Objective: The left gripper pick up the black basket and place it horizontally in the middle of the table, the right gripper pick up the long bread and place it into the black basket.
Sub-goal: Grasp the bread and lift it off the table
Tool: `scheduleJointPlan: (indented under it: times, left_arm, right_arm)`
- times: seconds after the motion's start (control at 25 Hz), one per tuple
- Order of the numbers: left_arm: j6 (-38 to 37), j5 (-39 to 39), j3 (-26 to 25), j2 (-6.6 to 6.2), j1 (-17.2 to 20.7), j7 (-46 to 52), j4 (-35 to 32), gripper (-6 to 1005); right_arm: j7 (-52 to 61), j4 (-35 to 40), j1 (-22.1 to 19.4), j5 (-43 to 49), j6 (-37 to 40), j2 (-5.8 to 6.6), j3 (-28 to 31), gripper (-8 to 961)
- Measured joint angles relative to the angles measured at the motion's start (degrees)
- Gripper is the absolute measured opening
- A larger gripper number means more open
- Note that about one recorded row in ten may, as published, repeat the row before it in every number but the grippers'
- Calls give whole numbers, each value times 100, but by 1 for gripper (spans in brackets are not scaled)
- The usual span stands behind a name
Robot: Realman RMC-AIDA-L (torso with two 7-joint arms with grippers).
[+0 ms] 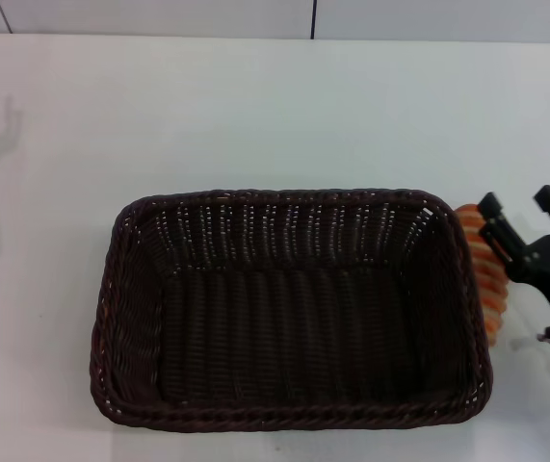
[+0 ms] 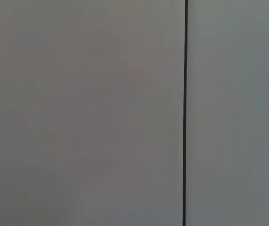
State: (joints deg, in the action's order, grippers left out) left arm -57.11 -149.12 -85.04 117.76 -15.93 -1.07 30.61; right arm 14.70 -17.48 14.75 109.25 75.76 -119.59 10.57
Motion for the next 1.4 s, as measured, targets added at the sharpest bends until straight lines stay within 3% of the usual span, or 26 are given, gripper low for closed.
scheduleJointPlan:
  times: [0.84, 1.08, 1.4]
  left_arm:
    - [262, -4, -4, 2, -277, 17, -231, 792]
    - [274, -18, -3, 1, -294, -10, -231, 792]
    - [340, -61, -4, -8, -313, -41, -235, 792]
  right_arm:
    - [33, -152, 225, -38, -1074, 10, -18, 668]
    - [28, -335, -148, -55, -397, 14, 53, 647]
    - [45, -323, -372, -60, -151, 28, 317, 481]
